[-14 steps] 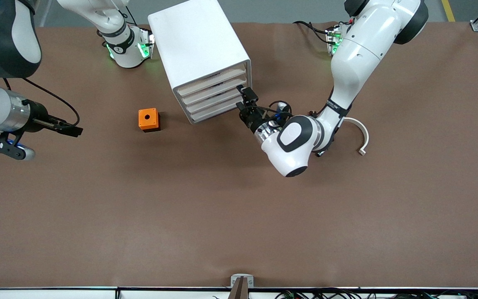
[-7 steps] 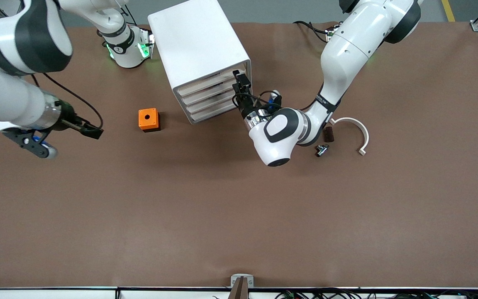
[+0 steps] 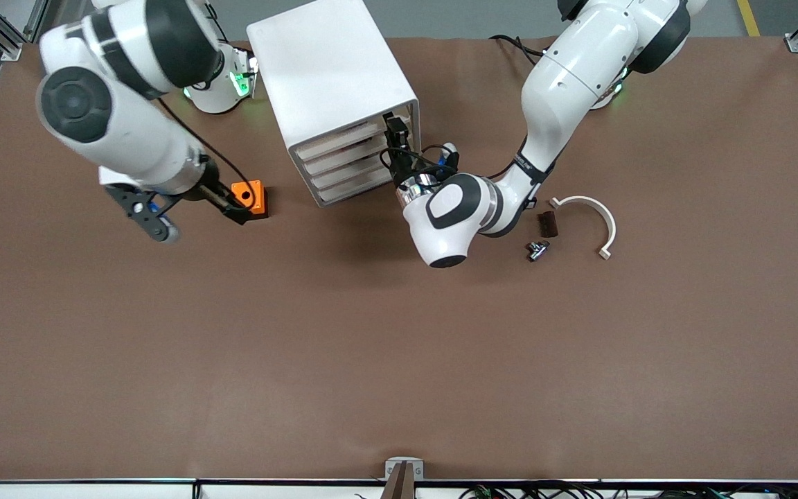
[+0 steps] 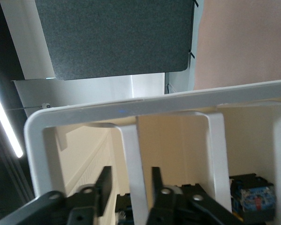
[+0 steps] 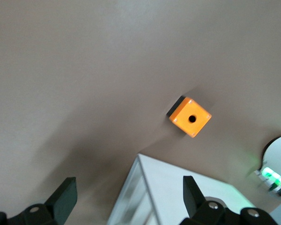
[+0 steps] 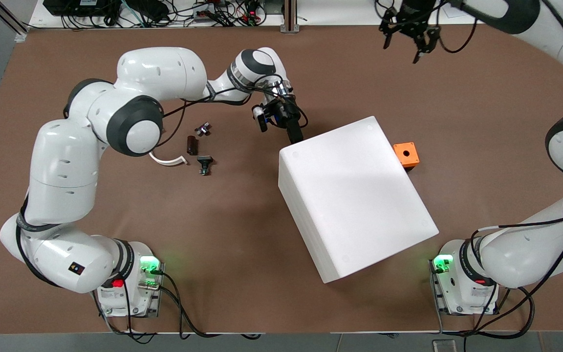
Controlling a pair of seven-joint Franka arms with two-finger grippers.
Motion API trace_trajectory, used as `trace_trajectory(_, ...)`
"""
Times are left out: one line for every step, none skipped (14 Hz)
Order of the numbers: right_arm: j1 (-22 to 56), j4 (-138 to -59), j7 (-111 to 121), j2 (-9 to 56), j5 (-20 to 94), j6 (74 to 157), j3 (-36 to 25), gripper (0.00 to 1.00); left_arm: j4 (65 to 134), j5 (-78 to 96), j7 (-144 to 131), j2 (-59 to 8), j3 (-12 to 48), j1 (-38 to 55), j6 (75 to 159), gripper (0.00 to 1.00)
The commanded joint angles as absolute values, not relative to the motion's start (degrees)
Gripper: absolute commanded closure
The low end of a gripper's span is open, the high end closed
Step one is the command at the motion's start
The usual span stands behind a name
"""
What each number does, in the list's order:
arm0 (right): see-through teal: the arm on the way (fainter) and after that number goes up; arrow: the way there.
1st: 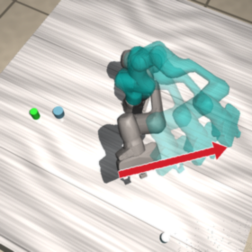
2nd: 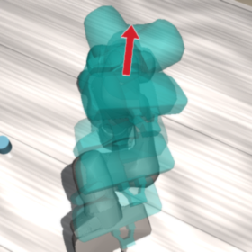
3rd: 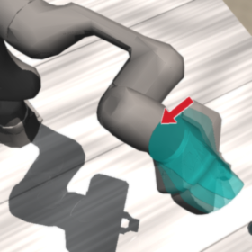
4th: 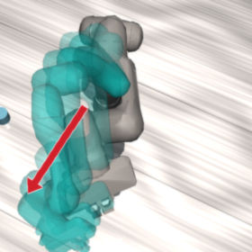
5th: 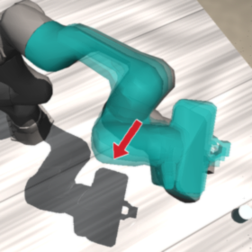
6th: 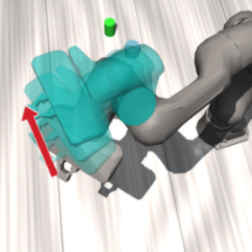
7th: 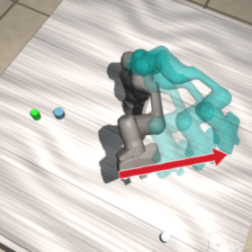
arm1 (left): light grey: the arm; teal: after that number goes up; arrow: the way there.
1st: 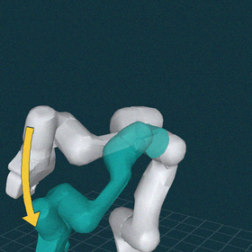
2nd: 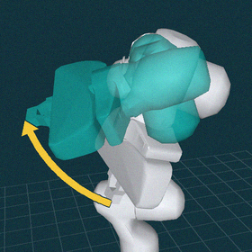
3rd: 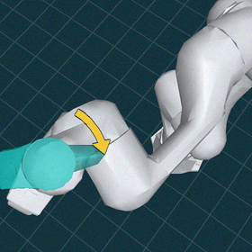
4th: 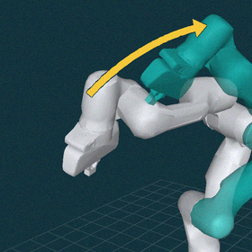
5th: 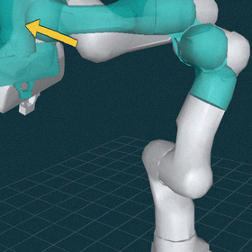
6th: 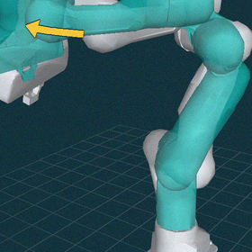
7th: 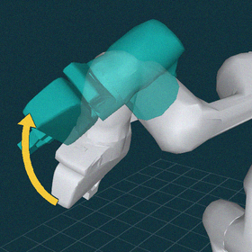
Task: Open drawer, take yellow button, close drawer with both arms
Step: 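Pull the drawer open with the left gripper while the right gripper reaches in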
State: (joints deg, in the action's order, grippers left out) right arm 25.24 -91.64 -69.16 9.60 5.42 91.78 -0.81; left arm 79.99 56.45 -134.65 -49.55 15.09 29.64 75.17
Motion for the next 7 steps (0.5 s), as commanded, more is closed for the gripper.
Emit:
trace_trajectory(30.57, -93.25, -77.23, 8.79, 5.27, 94.74, -1.32, 0.00, 80.24, 56.69, -135.09, -49.83, 14.85, 30.32, 74.36, 0.71)
trace_trajectory(31.54, -93.25, -80.21, 8.88, 5.27, 95.79, -1.32, 0.00, 80.16, 56.69, -135.09, -49.92, 14.85, 30.32, 74.36, 0.76)
trace_trajectory(33.03, -93.25, -82.33, 9.05, 5.27, 96.50, -1.32, 0.00, 80.07, 56.69, -135.09, -50.01, 14.85, 30.24, 74.36, 0.81)
trace_trajectory(34.18, -93.25, -84.27, 9.14, 5.27, 97.20, -1.32, 0.00, 79.98, 56.78, -135.35, -50.10, 14.77, 30.23, 74.36, 0.85)
trace_trajectory(35.49, -93.25, -86.55, 9.23, 5.27, 97.90, -1.32, 0.00, 79.89, 56.86, -135.44, -50.10, 14.68, 30.15, 74.36, 0.87)
trace_trajectory(36.55, -93.25, -88.31, 9.49, 5.19, 98.61, -1.32, 0.00, 79.81, 56.87, -135.44, -50.10, 14.59, 29.97, 74.44, 0.89)
trace_trajectory(37.69, -93.25, -90.33, 10.01, 5.10, 99.48, -1.41, 0.00, 79.80, 56.87, -135.53, -50.10, 14.59, 29.71, 74.36, 0.89)
